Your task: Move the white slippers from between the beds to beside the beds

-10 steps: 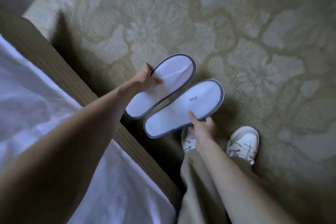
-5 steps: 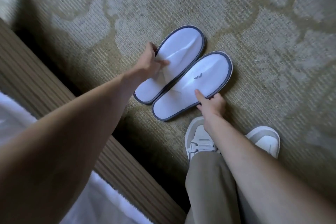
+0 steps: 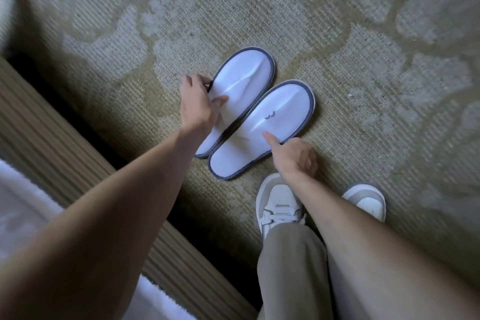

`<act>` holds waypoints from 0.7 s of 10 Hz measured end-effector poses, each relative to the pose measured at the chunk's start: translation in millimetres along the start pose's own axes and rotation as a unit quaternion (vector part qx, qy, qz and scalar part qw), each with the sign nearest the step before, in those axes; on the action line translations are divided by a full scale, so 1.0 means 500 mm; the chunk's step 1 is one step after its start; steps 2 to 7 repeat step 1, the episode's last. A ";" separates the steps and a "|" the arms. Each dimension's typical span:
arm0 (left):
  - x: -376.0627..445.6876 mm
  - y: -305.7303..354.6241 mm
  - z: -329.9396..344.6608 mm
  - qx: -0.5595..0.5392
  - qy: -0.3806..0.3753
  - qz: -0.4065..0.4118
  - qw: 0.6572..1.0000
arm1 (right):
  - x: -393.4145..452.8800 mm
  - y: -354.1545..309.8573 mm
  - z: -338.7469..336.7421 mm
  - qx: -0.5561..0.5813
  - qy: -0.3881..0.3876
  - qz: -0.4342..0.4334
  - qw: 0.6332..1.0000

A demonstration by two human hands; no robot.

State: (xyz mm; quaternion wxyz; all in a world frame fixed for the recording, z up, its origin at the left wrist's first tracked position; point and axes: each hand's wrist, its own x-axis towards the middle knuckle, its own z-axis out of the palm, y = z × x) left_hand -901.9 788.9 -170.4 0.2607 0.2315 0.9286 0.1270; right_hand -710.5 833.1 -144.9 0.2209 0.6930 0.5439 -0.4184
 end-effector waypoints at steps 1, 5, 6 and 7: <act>-0.023 0.031 -0.029 0.011 -0.047 -0.016 0.999 | -0.026 -0.022 -0.035 -0.002 -0.020 0.016 1.000; -0.023 0.031 -0.029 0.011 -0.047 -0.016 0.999 | -0.026 -0.022 -0.035 -0.002 -0.020 0.016 1.000; -0.023 0.031 -0.029 0.011 -0.047 -0.016 0.999 | -0.026 -0.022 -0.035 -0.002 -0.020 0.016 1.000; -0.023 0.031 -0.029 0.011 -0.047 -0.016 0.999 | -0.026 -0.022 -0.035 -0.002 -0.020 0.016 1.000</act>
